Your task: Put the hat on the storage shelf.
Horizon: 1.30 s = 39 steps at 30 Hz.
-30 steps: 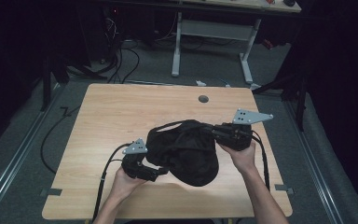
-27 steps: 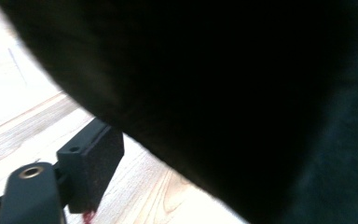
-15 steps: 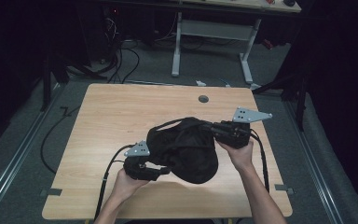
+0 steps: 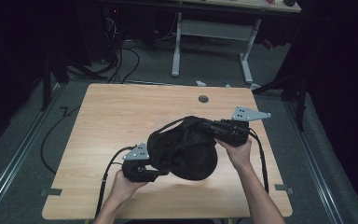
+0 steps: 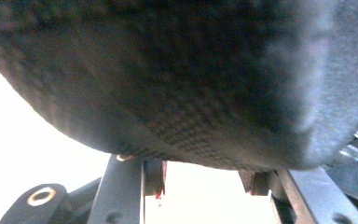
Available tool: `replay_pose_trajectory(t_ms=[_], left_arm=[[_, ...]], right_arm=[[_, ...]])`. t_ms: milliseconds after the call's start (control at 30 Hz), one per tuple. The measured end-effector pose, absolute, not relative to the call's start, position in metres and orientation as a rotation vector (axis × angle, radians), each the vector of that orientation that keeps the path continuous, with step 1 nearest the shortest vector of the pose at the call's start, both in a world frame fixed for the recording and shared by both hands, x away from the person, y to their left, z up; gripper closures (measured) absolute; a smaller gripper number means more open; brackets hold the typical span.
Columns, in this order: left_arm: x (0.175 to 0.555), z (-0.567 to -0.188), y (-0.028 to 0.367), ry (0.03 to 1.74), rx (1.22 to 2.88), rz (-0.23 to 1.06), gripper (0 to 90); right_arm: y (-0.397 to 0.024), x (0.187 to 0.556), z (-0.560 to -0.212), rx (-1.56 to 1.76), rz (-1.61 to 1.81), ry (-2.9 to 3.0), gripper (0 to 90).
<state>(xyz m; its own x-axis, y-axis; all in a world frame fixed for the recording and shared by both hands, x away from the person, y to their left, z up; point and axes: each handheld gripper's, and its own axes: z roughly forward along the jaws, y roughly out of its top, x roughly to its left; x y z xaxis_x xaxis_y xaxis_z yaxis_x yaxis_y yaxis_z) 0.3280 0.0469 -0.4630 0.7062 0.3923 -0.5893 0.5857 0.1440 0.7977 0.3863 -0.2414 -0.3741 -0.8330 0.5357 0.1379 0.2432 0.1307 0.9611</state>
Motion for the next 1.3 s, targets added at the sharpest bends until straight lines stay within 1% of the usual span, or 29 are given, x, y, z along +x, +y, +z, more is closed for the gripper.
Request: replay_pose_trajectory(t_ms=[300,467,600,800,900,1100,1300], left_arm=[[0.325,-0.455,0.048,0.837,1.481,-0.15,67.1],[0.322,-0.452,0.05,0.837,1.476,-0.139,69.0],[0.32,-0.45,0.052,0.837,1.472,-0.126,69.8],[0.32,-0.445,0.061,0.845,1.433,-0.123,70.0],[0.322,-0.442,0.067,0.859,1.41,-0.111,69.9],[0.326,-0.439,0.075,0.905,1.363,-0.076,69.7],[0.328,-0.435,0.083,0.944,1.311,-0.05,69.0]], right_arm=[[-0.243,0.389,-0.375,0.802,1.717,2.158,84.5],[-0.246,0.391,-0.375,0.826,1.709,2.168,81.2],[-0.247,0.391,-0.375,0.849,1.687,2.163,71.2],[-0.255,0.389,-0.373,0.904,1.639,2.134,49.2],[-0.263,0.386,-0.371,0.926,1.63,2.129,44.5],[-0.267,0.378,-0.377,0.946,1.488,2.157,43.3],[-0.274,0.369,-0.404,1.014,1.37,2.144,44.1]])
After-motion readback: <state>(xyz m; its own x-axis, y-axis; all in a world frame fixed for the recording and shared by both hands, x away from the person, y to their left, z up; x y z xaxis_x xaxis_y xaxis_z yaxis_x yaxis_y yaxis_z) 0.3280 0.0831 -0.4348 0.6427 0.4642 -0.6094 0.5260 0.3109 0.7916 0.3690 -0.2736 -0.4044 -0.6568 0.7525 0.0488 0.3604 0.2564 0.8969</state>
